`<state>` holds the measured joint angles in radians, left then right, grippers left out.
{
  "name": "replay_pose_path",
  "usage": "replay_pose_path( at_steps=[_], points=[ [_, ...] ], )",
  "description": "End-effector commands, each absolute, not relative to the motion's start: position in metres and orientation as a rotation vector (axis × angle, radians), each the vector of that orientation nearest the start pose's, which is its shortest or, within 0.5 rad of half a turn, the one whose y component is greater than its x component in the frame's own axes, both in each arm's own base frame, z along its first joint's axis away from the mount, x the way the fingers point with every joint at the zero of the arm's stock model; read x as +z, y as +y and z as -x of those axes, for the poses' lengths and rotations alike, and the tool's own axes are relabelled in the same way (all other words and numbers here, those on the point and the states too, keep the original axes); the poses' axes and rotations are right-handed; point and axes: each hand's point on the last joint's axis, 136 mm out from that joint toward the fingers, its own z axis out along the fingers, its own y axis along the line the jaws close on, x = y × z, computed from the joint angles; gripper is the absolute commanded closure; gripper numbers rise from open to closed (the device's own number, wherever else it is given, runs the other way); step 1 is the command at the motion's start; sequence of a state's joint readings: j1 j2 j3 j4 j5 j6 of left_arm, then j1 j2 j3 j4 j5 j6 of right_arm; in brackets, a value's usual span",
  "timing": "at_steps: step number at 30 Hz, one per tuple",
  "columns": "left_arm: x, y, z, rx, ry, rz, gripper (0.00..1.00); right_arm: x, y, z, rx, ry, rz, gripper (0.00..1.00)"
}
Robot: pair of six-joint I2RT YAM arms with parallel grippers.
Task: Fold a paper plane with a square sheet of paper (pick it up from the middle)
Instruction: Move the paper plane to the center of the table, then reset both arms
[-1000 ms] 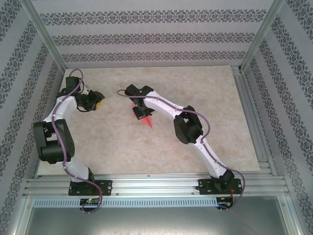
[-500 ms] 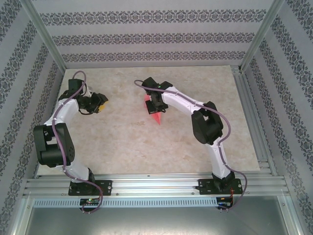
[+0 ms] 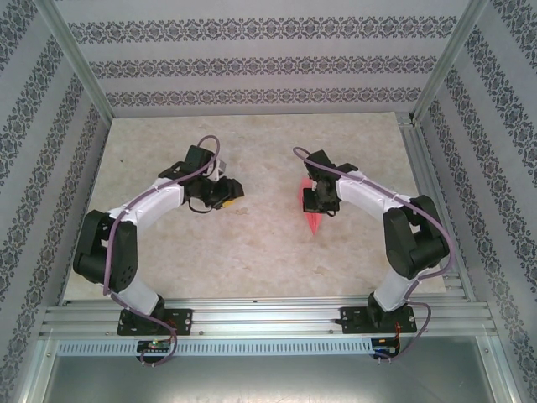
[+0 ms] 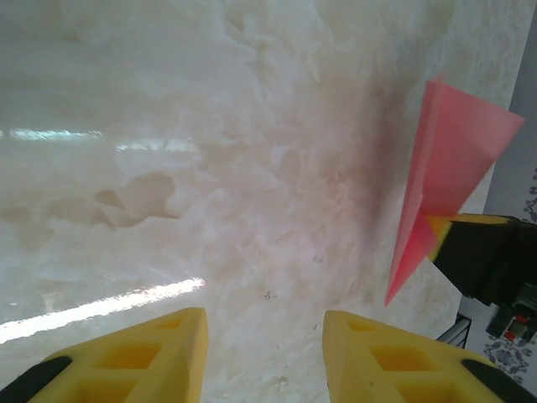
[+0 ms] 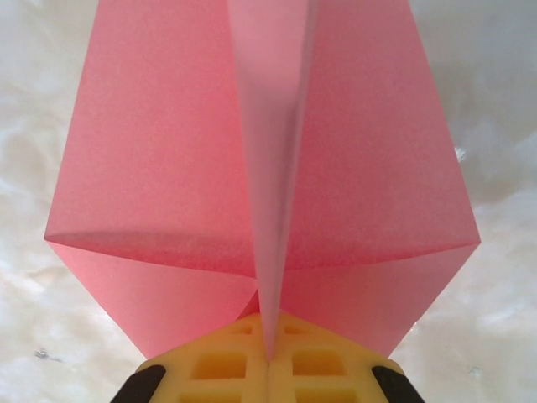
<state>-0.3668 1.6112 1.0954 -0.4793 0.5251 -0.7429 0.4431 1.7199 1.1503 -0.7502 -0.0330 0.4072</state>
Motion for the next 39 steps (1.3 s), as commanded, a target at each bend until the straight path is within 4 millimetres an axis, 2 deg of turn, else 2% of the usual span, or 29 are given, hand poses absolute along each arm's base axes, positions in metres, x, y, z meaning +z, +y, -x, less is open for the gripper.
replay_pose_path(
  at_steps=[1, 4, 6, 8, 9, 13, 17, 20, 23, 25, 27, 28, 30, 31, 33, 34, 35, 39],
  points=[
    [0.129, -0.227, -0.348, -1.026, 2.645, 0.326, 0.58, 0.045, 0.165, -0.331, 0.22, 2.898, 0.042, 0.99],
    [0.129, -0.226, -0.347, -0.984, 2.639, 0.313, 0.58, 0.04, 0.164, -0.332, 0.183, 2.915, 0.055, 0.97],
    [0.132, -0.223, -0.348, -0.956, 2.626, 0.302, 0.58, 0.042, 0.165, -0.333, 0.172, 2.904, 0.067, 0.86],
    [0.136, -0.218, -0.35, -0.918, 2.608, 0.296, 0.58, 0.045, 0.165, -0.332, 0.174, 2.91, 0.083, 0.84],
    [0.14, -0.216, -0.351, -0.905, 2.59, 0.279, 0.58, 0.046, 0.163, -0.333, 0.166, 2.907, 0.092, 0.8],
    [0.157, -0.204, -0.356, -0.821, 2.508, 0.253, 0.57, 0.052, 0.16, -0.333, 0.15, 2.905, 0.112, 0.77],
    [0.174, -0.187, -0.359, -0.736, 2.412, 0.261, 0.46, 0.08, 0.162, -0.332, 0.196, 2.848, 0.131, 0.69],
    [0.184, -0.18, -0.359, -0.71, 2.348, 0.253, 0.41, 0.103, 0.159, -0.332, 0.201, 2.788, 0.125, 0.6],
    [0.191, -0.175, -0.36, -0.677, 2.308, 0.229, 0.39, 0.124, 0.154, -0.334, 0.192, 2.727, 0.121, 0.58],
    [0.194, -0.168, -0.361, -0.63, 2.287, 0.226, 0.38, 0.141, 0.142, -0.338, 0.125, 2.656, 0.086, 0.57],
    [0.202, -0.156, -0.361, -0.558, 2.241, 0.215, 0.37, 0.17, 0.123, -0.341, 0.039, 2.498, 0.024, 0.55],
    [0.207, -0.15, -0.36, -0.522, 2.22, 0.211, 0.35, 0.183, 0.115, -0.342, 0.037, 2.423, 0.004, 0.53],
    [0.22, -0.133, -0.358, -0.43, 2.151, 0.209, 0.3, 0.211, 0.088, -0.338, -0.023, 2.27, -0.078, 0.44],
    [0.226, -0.126, -0.357, -0.388, 2.115, 0.203, 0.26, 0.222, 0.078, -0.335, -0.049, 2.208, -0.095, 0.37],
    [0.236, -0.106, -0.355, -0.283, 2.034, 0.206, 0.11, 0.24, 0.052, -0.327, -0.132, 2.064, -0.15, 0.1],
    [0.24, -0.098, -0.354, -0.238, 2.007, 0.214, 0.06, 0.241, 0.043, -0.325, -0.164, 2.009, -0.163, 0.02],
    [0.244, -0.089, -0.352, -0.192, 1.974, 0.22, 0.0, 0.245, 0.035, -0.322, -0.183, 1.953, -0.153, 0.02],
    [0.242, -0.062, -0.353, -0.042, 1.926, 0.248, 0.0, 0.243, 0.0, -0.31, -0.275, 1.778, -0.262, 0.02]
  ],
)
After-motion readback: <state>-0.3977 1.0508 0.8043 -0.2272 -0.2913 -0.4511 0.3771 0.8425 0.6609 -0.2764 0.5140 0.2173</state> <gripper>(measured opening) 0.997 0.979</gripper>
